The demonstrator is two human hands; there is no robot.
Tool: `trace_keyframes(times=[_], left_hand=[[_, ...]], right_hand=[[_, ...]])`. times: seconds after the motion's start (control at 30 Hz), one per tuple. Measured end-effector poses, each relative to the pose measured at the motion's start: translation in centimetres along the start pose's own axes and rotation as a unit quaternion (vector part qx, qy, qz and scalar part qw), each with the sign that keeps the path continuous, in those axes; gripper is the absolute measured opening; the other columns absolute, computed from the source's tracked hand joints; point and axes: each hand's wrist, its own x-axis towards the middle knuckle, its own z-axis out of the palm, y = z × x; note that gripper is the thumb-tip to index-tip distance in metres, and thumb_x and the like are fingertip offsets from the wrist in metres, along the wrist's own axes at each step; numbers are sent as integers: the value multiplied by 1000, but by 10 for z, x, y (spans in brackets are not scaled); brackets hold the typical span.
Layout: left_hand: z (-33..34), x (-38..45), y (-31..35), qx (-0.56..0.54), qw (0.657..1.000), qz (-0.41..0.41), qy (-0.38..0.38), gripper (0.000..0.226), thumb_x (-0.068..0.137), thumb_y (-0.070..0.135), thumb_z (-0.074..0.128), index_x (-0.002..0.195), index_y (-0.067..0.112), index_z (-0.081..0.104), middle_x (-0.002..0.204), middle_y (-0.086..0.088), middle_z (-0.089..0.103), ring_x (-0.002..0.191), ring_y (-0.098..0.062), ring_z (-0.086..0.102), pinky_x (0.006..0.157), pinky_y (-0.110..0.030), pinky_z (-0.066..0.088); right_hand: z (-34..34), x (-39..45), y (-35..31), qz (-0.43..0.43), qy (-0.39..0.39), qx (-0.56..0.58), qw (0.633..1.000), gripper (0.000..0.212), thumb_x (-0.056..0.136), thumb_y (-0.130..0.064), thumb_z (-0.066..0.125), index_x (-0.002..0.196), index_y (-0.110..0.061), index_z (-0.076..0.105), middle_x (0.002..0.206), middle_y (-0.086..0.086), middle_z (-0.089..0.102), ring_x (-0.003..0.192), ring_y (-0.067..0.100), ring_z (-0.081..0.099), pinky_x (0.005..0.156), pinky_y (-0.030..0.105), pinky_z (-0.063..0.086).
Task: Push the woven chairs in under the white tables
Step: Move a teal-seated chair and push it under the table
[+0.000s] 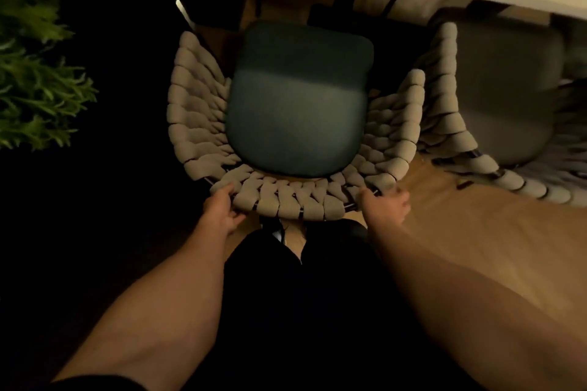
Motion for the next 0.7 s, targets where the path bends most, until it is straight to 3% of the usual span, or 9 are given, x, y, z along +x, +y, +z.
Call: trace_keyframes(times=[0.07,0.13,0.2,0.27,0.33,0.4,0.5,0.7], left_hand=[[4,10,9,15,1000,-20,-13,43,100,25,56,142,19,50,141,-11,54,130,-35,52,104,-55,41],[5,21,14,27,999,-34,-12,42,98,24,59,139,19,54,133,-11,59,127,-34,54,105,-56,41],[4,35,16,35,998,-41,-9,44,90,24,68,133,18,59,125,-10,63,121,-36,58,104,-57,45],[2,48,17,36,998,-48,-9,47,83,26,72,129,18,63,125,-13,68,114,-37,63,100,-59,48],[3,52,19,21,998,-50,-12,33,91,28,63,121,16,68,116,-15,72,107,-37,67,91,-56,54],[5,55,21,-2,999,-48,-11,31,96,33,56,117,16,72,111,-14,74,106,-37,68,81,-53,56],[4,59,25,-7,999,-49,-8,33,97,36,54,117,17,73,111,-14,75,107,-37,68,75,-51,58],[3,63,31,-6,998,-55,-8,30,101,26,50,115,13,72,110,-17,74,96,-36,71,66,-48,58]], right_hand=[[10,-10,-1,157,-106,197,962,58,82,-39,72,130,-16,48,120,11,59,102,33,61,79,53,58],[21,-21,-12,220,-192,309,905,17,100,-29,58,107,-14,57,96,8,63,83,26,62,65,47,57],[30,-24,-21,237,-214,345,883,24,106,-27,48,90,-11,58,84,8,61,75,26,59,61,49,55],[34,-20,-23,239,-219,377,868,27,106,-23,47,84,-11,57,83,10,60,77,29,59,82,50,54],[37,-13,-22,240,-218,405,855,22,104,-21,51,86,-11,59,87,12,63,85,32,61,100,54,47],[41,-4,-14,228,-219,449,836,22,101,-30,57,99,-10,67,100,15,71,96,34,66,101,58,46],[47,7,-4,233,-235,497,802,48,95,-48,58,126,-12,67,122,19,70,117,40,63,105,61,43],[41,22,-6,220,-243,492,806,48,96,-50,57,121,-11,69,122,19,70,117,38,64,107,58,43]])
